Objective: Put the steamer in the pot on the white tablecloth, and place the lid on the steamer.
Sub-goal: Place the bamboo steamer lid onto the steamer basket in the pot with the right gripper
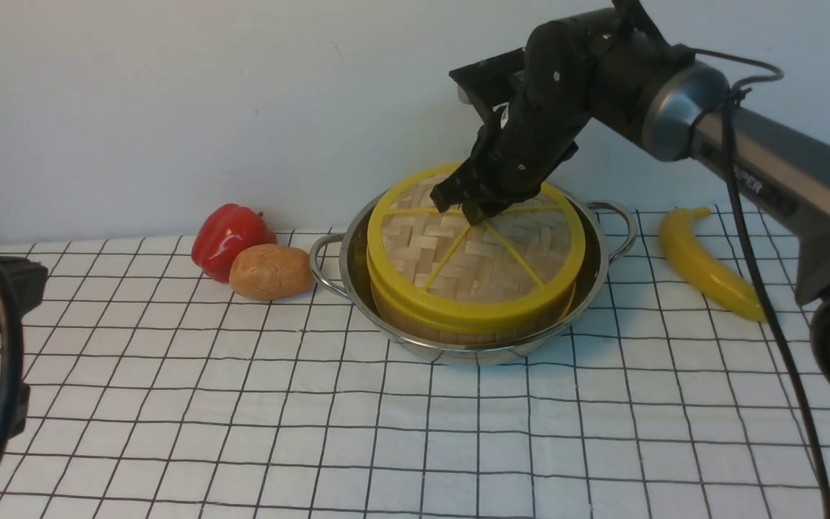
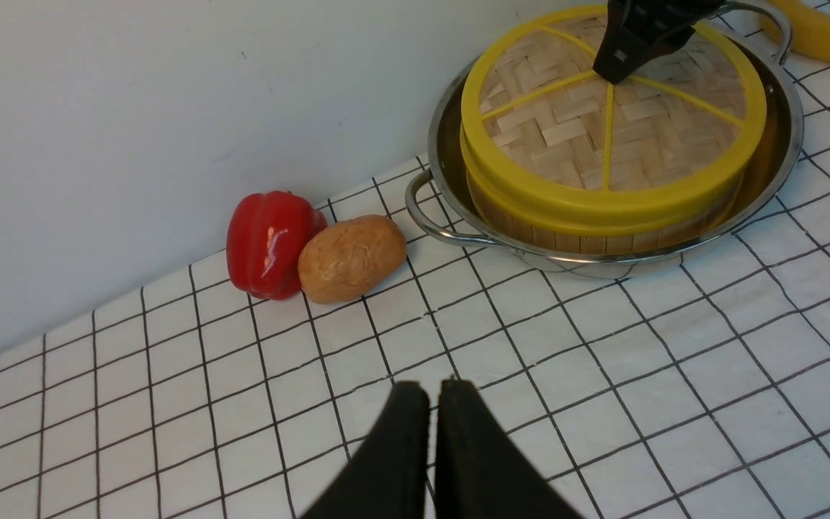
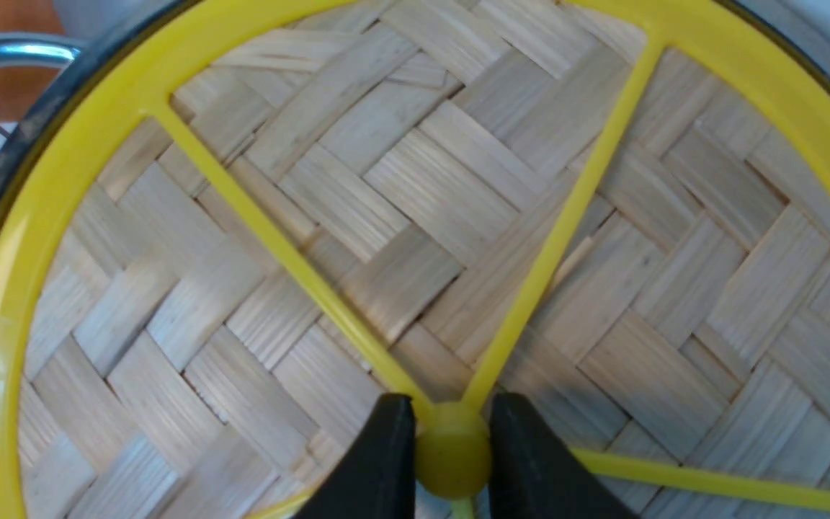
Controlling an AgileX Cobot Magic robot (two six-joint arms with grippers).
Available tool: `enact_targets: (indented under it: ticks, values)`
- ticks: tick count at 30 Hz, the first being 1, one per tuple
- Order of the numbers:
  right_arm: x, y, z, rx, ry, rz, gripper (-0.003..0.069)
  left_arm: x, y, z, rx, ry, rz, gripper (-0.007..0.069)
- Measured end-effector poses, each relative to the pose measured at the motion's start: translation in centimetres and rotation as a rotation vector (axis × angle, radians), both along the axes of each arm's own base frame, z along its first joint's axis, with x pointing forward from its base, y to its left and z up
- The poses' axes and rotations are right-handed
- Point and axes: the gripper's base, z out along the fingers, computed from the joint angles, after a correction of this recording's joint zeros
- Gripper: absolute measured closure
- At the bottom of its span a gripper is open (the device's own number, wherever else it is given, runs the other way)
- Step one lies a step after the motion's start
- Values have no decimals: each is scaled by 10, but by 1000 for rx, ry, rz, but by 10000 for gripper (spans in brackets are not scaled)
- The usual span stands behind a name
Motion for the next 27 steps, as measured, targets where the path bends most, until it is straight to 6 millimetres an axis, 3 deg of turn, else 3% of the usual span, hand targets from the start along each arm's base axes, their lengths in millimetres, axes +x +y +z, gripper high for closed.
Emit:
enact_targets:
  ticks: [27]
  values:
    - [1, 4, -3, 30, -11, 31, 513, 0, 0, 0, 0, 0, 0, 613]
